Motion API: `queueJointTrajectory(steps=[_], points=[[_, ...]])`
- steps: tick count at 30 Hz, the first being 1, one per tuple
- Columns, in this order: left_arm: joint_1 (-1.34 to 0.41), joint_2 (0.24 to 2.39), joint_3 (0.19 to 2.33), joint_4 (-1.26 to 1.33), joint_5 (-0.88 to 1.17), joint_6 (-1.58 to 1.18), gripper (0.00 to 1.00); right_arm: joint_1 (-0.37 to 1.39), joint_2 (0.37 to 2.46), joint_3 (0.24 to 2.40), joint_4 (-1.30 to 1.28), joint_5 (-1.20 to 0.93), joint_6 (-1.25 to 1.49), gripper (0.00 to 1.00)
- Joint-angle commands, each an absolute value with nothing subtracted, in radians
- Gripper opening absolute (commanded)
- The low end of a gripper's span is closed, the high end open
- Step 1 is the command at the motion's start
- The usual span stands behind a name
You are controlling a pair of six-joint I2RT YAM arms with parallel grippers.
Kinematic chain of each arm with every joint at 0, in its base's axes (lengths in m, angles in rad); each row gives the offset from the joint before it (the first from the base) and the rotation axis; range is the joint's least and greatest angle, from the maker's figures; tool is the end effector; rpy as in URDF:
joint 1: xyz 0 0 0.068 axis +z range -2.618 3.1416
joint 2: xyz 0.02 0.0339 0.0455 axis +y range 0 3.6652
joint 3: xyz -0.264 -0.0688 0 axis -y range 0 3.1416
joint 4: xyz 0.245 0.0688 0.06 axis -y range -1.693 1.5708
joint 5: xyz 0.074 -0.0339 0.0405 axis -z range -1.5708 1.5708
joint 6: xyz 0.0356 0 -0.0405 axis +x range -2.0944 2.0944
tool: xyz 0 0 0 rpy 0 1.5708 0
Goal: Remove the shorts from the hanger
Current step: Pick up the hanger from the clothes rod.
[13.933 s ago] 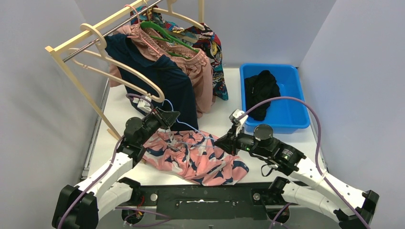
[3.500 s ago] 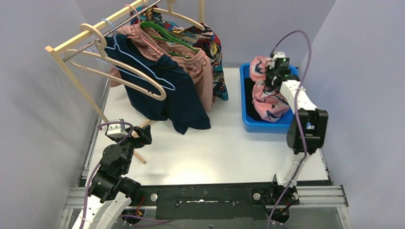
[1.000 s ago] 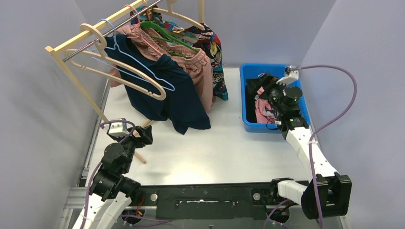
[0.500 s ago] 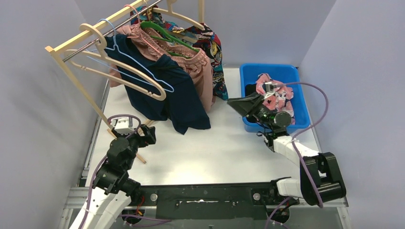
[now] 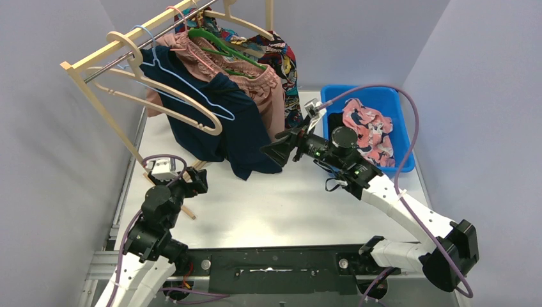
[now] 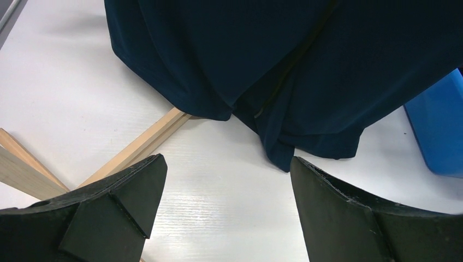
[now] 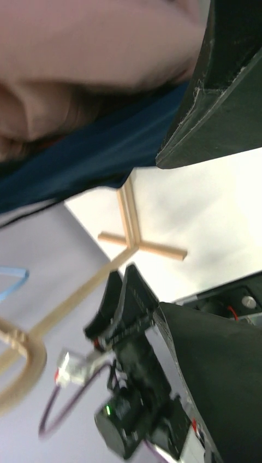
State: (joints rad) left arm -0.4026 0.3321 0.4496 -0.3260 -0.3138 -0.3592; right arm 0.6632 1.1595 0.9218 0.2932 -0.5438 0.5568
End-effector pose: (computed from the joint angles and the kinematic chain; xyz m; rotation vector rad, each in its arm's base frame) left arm 0.1076 -0.0339 0.2656 -0.1877 1.7670 -0.2723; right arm 0.2022 0.1814 0.3619 -0.5642 1.5960 1.3544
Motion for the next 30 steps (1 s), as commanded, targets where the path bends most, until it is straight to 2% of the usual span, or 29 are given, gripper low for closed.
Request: queueJointTrajectory(steps=[1,4,6,7,9,10,12,15,23,26,30], points=[[-0.397,0.316,0.459,-0.292,-0.311,-0.357,0.84,0.667,1.166,1.001,0.077,-0.364,0.481,1.0],[-0.396,0.331,0.458,-0.284,-0.299,-0.35,0.84,0.7,1.191,1.052,0.012,-0.325,0.468,1.0],[-0.396,0.344,0.462,-0.287,-0.293,-0.35,0.84,0.747,1.208,1.1,-0.06,-0.213,0.428,0.99],[-0.397,0.35,0.466,-0.291,-0.291,-0.351,0.84,0.781,1.212,1.128,-0.108,-0.085,0.405,0.95],[-0.396,0.358,0.47,-0.295,-0.287,-0.354,0.84,0.895,1.195,1.129,-0.134,0.389,0.442,0.98],[-0.396,0.36,0.471,-0.295,-0.284,-0.354,0.84,0.938,1.173,1.092,-0.083,0.484,0.396,0.98],[-0.396,0.358,0.47,-0.296,-0.285,-0.356,0.84,0.957,1.132,1.021,0.03,0.437,0.334,0.98],[-0.396,0.354,0.466,-0.286,-0.28,-0.351,0.84,0.956,1.116,1.008,0.067,0.39,0.321,0.94],[-0.391,0.371,0.471,-0.284,-0.275,-0.34,0.84,0.958,1.227,1.231,-0.054,0.189,0.275,0.77],[-0.391,0.362,0.468,-0.289,-0.282,-0.346,0.84,0.956,1.272,1.291,-0.049,0.189,0.276,0.69],[-0.39,0.346,0.461,-0.284,-0.293,-0.344,0.84,0.953,1.349,1.403,-0.072,0.205,0.217,0.67]])
